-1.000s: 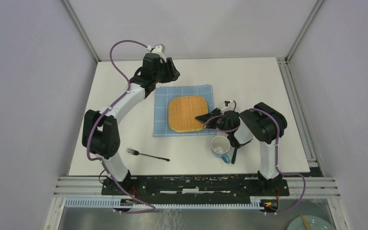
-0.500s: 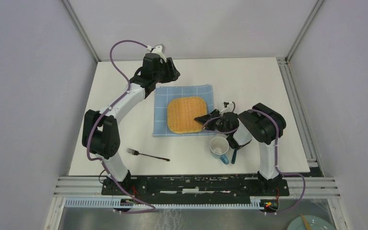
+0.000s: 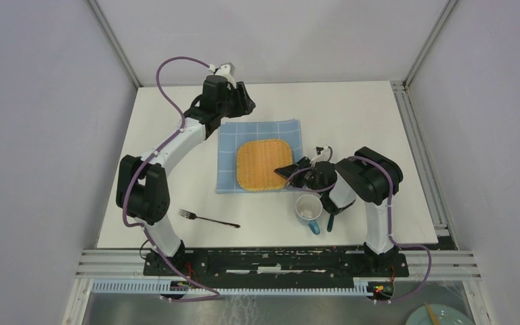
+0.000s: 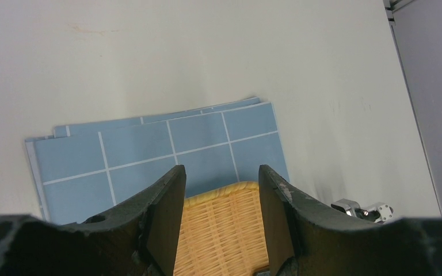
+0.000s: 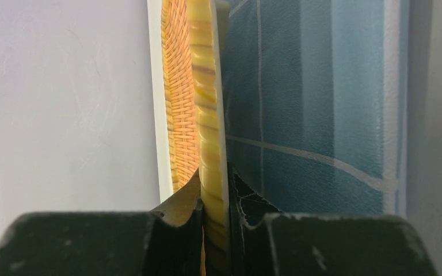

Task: Set the dinner table for one person
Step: Place the plate on the napkin.

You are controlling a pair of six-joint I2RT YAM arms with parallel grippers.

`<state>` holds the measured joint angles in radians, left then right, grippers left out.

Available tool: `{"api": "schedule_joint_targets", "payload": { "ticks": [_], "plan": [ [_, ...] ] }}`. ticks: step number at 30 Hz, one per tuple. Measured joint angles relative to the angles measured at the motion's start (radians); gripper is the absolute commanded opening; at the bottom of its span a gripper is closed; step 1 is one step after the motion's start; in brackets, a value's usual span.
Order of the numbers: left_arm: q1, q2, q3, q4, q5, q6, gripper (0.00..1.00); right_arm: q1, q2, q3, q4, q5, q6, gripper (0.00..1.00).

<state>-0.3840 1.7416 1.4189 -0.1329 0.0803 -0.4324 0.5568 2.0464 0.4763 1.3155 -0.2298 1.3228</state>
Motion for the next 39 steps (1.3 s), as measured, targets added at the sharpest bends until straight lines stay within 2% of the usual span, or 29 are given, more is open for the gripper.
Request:
{"api": "schedule_joint_targets", "payload": {
  "ticks": [17, 39],
  "plan": [
    [-0.005, 0.0, 0.0, -0.018, 0.0, 0.0, 0.57, 0.005, 0.061, 0.133, 0.001, 0.007, 0.013, 0.0],
    [-0.005, 0.0, 0.0, -0.031, -0.002, 0.001, 0.57, 0.005, 0.092, 0.138, -0.003, 0.052, 0.019, 0.0]
  ]
}}
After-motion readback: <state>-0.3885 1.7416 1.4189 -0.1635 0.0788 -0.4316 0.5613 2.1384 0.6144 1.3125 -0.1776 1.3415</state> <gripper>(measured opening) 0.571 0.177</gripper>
